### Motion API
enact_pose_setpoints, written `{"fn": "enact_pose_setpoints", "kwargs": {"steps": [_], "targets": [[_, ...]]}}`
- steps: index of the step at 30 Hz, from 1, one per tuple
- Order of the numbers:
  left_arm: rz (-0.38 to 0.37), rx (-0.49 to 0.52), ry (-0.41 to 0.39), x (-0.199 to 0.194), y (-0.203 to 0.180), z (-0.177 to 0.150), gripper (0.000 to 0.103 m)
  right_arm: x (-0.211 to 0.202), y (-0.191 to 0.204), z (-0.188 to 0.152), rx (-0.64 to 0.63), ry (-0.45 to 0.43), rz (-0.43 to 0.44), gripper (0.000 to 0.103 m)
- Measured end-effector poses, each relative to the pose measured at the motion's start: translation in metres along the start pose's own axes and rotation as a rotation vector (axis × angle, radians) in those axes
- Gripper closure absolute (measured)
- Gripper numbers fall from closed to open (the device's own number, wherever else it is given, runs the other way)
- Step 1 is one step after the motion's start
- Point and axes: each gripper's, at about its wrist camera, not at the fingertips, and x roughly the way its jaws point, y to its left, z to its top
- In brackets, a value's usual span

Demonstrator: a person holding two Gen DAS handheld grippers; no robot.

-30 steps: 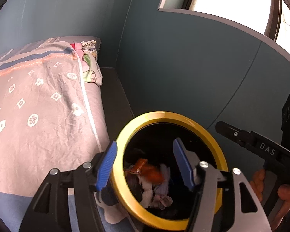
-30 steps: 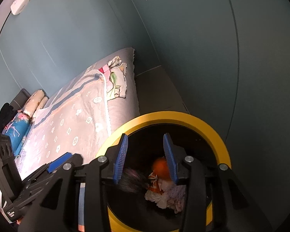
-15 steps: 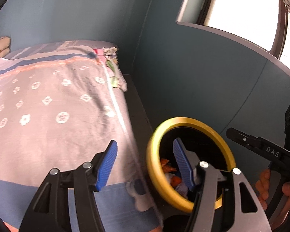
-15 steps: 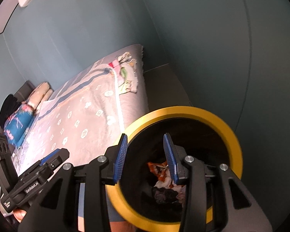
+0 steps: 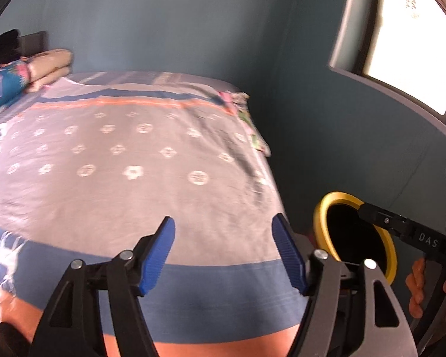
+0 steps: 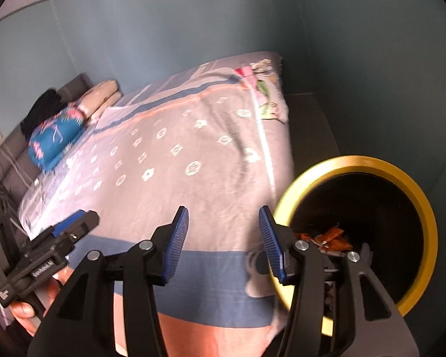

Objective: Collect trash

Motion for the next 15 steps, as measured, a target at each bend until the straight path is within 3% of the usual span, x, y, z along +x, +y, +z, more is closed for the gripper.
{"fn": "enact_pose_setpoints", "kwargs": {"steps": [8, 11, 15], "targets": [[0.07, -0.098, -0.082, -0.047, 0.051, -0.017, 0.017, -0.016, 0.07, -0.026, -0.068, -0.08, -0.059, 0.019], [0.118, -0.109, -0.159, -0.071, 0.058, -0.023, 0.009, -0.031, 0.084, -0.037, -0.096, -0.151, -0.083, 0.012], [0.153, -0.12, -0.233, -0.099, 0.059, -0.032, 0.008, -0.046, 0.093, -0.044, -0.102, -0.204, -0.06, 0.008]]}}
